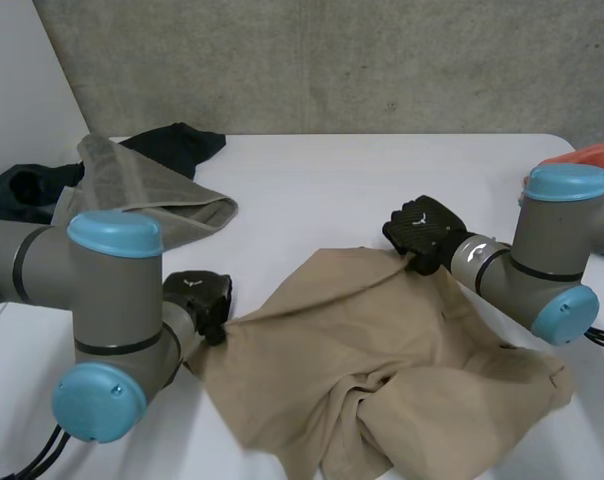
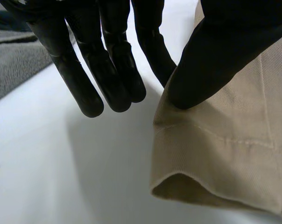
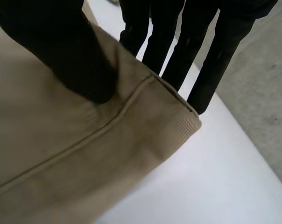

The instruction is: Fold the laundry.

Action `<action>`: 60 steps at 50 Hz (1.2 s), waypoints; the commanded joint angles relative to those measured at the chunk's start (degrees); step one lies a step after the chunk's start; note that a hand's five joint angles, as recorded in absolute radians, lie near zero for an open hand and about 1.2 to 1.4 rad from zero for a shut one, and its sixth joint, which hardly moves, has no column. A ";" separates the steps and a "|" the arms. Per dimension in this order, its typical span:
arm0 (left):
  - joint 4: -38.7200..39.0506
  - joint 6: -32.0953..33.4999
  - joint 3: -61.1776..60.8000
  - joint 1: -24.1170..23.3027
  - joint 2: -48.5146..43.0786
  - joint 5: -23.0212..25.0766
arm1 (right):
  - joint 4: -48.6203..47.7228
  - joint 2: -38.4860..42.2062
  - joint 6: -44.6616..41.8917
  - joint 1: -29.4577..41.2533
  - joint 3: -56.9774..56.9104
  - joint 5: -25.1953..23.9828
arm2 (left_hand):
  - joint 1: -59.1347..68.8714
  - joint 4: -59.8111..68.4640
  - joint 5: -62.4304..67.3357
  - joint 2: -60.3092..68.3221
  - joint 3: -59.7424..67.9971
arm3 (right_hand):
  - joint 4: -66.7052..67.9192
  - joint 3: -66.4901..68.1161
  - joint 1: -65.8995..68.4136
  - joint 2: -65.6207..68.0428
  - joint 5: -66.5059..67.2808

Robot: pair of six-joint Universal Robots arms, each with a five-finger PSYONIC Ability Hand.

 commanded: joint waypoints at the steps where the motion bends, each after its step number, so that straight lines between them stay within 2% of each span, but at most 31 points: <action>1: -0.35 0.36 5.17 -0.44 0.80 -0.29 | -1.34 -9.56 1.58 -0.59 1.91 2.70 | 14.10 11.75 13.67 11.87 12.20 | 12.88 13.16 15.64 12.81 13.92; 5: 0.08 0.27 7.55 -0.79 5.00 -0.64 | -0.55 -17.91 3.08 -0.76 5.42 3.06 | 14.10 11.75 13.67 11.87 12.20 | 12.88 13.16 15.64 12.81 13.92; 8: 1.49 0.36 8.43 -0.53 10.63 -1.78 | 0.67 -21.08 3.08 -1.38 6.84 3.06 | 14.10 11.75 13.67 11.87 12.20 | 12.88 13.16 15.64 12.81 13.92; 12: 5.00 0.80 8.87 -0.44 18.01 -2.13 | 5.41 -27.93 3.43 -3.84 7.37 2.97 | 14.10 11.75 13.67 11.87 12.20 | 12.88 13.16 15.64 12.81 13.92; 18: 8.34 5.45 10.62 -1.23 27.76 -2.22 | 12.98 -40.51 3.34 -6.13 6.67 2.97 | 14.10 11.75 13.67 11.87 12.20 | 12.88 13.16 15.64 12.81 13.92; 29: 8.61 8.62 18.97 -4.66 35.07 -2.84 | 22.81 -53.95 4.39 -7.18 -0.70 3.14 | 14.10 11.75 13.67 11.87 12.20 | 12.88 13.16 15.64 12.81 13.92; 34: 8.61 9.24 23.98 -4.84 35.34 -2.75 | 26.87 -55.55 6.07 -7.44 -2.91 2.97 | 14.10 11.75 13.67 11.87 12.20 | 12.88 13.16 15.64 12.81 13.92; 39: 8.61 10.12 26.44 -4.22 31.57 -2.40 | 27.22 -53.45 6.68 -7.97 -3.09 2.53 | 14.10 11.75 13.67 11.87 12.20 | 12.88 13.16 15.64 12.81 13.92; 46: 8.61 11.87 31.63 -0.10 17.87 -1.61 | 26.61 -38.69 8.35 -6.13 -6.51 3.41 | 14.10 11.75 13.67 11.87 12.20 | 12.88 13.16 15.64 12.81 13.92; 50: 9.57 11.96 36.63 2.10 8.11 0.76 | 22.75 -27.62 8.27 -1.57 -10.99 9.19 | 14.10 11.75 13.67 11.87 12.20 | 12.88 13.16 15.64 12.81 13.92; 51: 10.19 11.96 37.86 2.37 6.01 1.46 | 19.26 -23.33 8.01 0.01 -13.09 13.04 | 14.10 11.75 13.67 11.87 12.20 | 12.88 13.16 15.64 12.81 13.92; 54: 15.71 11.96 43.22 3.33 -2.08 4.36 | 11.08 -17.77 7.83 1.60 -15.65 18.33 | 14.10 11.75 13.67 11.87 12.20 | 12.88 13.16 15.64 12.81 13.92; 55: 17.64 12.05 44.71 3.42 -4.02 5.15 | 3.48 -14.27 8.26 2.22 -16.62 21.05 | 14.10 11.75 13.67 11.87 12.20 | 12.88 13.16 15.64 12.81 13.92; 57: 24.24 12.05 48.85 3.86 -9.12 7.18 | -5.60 -11.18 8.27 2.66 -16.71 22.30 | 14.10 11.75 13.67 11.87 12.20 | 12.88 13.16 15.64 12.81 13.92; 58: 26.78 12.05 50.34 4.13 -10.87 7.79 | -14.70 -8.20 8.09 2.92 -16.45 23.00 | 14.10 11.75 13.67 11.87 12.20 | 12.88 13.16 15.64 12.81 13.92; 59: 28.37 12.05 51.48 4.48 -12.02 8.32 | -18.70 -6.78 8.26 3.01 -16.45 23.18 | 14.10 11.75 13.67 11.87 12.20 | 6.61 6.89 9.37 6.54 7.65; 60: 31.52 11.96 53.67 5.18 -14.21 8.93 | -22.40 -5.55 8.35 3.10 -16.36 23.18 | 3.96 1.62 3.53 1.73 2.06 | -14.27 -13.99 -11.51 -14.34 -13.23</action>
